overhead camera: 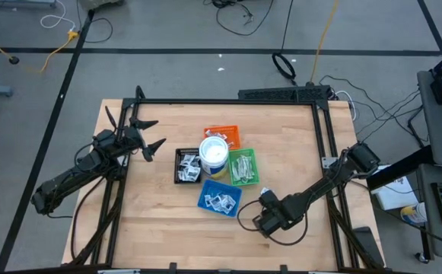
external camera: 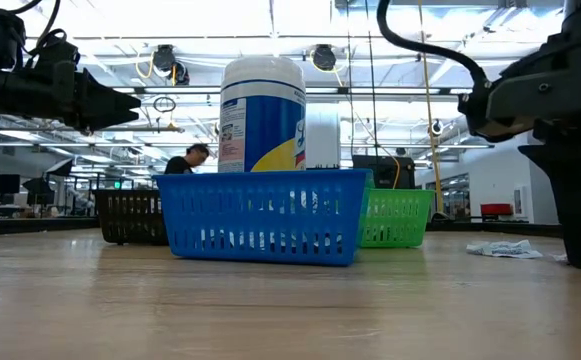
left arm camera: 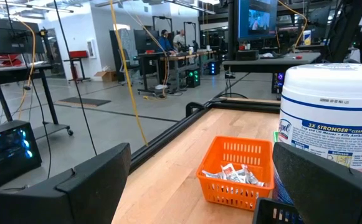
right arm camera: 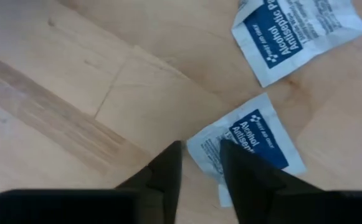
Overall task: Pick & Place First Aid Supplies
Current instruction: Put the blue alcohol pad into the blue bin
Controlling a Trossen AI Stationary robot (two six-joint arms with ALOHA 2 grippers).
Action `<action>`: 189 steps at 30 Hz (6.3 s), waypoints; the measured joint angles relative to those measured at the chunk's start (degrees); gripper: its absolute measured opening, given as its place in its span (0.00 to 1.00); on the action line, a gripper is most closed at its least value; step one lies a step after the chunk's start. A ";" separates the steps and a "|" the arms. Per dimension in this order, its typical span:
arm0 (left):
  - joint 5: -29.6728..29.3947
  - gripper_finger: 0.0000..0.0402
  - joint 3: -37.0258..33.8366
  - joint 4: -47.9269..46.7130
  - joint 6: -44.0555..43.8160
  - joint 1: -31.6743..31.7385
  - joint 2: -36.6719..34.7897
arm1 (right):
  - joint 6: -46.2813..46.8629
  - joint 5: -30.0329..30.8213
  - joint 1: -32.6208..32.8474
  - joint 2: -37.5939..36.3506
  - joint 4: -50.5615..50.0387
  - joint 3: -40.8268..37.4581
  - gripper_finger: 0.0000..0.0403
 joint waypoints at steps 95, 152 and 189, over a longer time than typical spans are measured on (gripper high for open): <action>0.00 0.99 0.00 0.00 0.00 0.00 0.00 | -27.11 -1.51 -16.19 20.80 -18.60 49.37 0.41; 0.00 0.99 -0.02 0.00 0.00 0.00 0.00 | -25.17 2.97 -9.06 -16.53 2.33 -9.78 0.42; 0.00 0.99 0.00 0.00 0.00 0.00 0.00 | -30.55 -0.77 -8.45 -14.49 5.86 -8.28 0.00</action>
